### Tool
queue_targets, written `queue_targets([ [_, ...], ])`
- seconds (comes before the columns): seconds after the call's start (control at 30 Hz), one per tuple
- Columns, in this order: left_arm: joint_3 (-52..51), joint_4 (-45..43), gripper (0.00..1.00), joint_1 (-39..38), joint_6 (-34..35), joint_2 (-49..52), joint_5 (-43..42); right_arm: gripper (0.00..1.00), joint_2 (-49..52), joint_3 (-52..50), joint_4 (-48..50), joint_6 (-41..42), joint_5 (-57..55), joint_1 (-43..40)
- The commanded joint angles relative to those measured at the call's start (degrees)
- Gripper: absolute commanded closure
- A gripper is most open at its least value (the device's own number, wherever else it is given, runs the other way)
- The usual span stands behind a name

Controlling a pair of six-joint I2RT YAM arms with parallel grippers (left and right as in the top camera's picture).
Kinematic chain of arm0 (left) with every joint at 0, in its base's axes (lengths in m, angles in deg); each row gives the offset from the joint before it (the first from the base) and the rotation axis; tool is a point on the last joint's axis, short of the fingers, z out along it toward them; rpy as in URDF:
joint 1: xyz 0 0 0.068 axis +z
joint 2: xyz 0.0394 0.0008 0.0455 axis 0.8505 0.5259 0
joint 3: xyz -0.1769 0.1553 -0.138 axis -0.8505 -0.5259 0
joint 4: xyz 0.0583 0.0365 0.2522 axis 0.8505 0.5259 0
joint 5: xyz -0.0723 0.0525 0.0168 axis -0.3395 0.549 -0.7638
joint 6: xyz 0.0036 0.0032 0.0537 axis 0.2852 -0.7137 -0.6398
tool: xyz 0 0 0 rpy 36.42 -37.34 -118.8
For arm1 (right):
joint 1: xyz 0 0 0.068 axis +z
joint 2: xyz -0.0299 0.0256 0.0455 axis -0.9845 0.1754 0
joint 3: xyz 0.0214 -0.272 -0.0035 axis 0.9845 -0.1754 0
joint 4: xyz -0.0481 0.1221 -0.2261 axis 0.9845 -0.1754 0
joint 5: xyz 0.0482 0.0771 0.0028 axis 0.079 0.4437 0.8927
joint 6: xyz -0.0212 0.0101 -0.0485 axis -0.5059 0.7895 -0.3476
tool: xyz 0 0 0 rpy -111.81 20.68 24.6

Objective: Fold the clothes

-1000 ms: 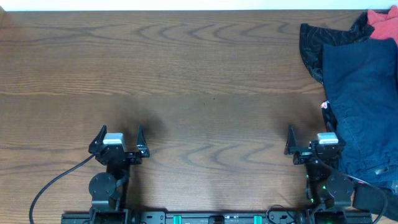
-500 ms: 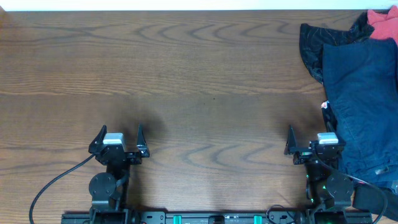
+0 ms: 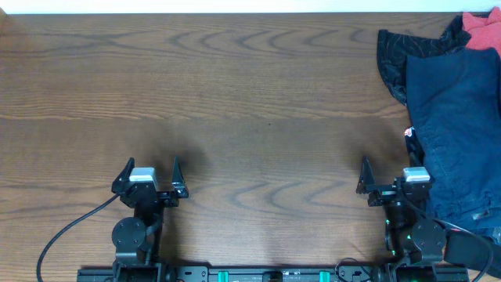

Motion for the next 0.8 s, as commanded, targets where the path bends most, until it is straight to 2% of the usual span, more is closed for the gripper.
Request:
queue_targets([
  [0.0,-0.59,2.45,0.02,0.24,4.24,-0.37,2.14,0.01,-0.15,0.66,-0.57,4.31,1.01,0.46],
  [0.13,1.66,3.50,0.02,0.24,9.27,0.52,-0.57,0.01,2.51,4.26,-3.63,4.31,-5.07,0.26],
  [0.23,4.90,6.19,0.02,0.24,10.38,3.58,-1.95,0.01,8.37,9.31,-6.67,4.33,-6.45,-0.39],
  [0.37,12.35,12.81,0.02,0.24,10.36,12.00,-1.97,0.01,22.01,19.21,-13.07,4.33,-6.49,-1.75],
  [0.63,30.08,27.34,0.02,0.24,10.38,35.45,-1.99,0.01,57.44,43.54,-33.14,3.48,-6.45,-6.49],
  [0.77,35.21,31.74,0.02,0.24,10.36,43.67,-1.99,0.01,71.04,51.95,-36.63,2.82,-7.37,-7.37],
])
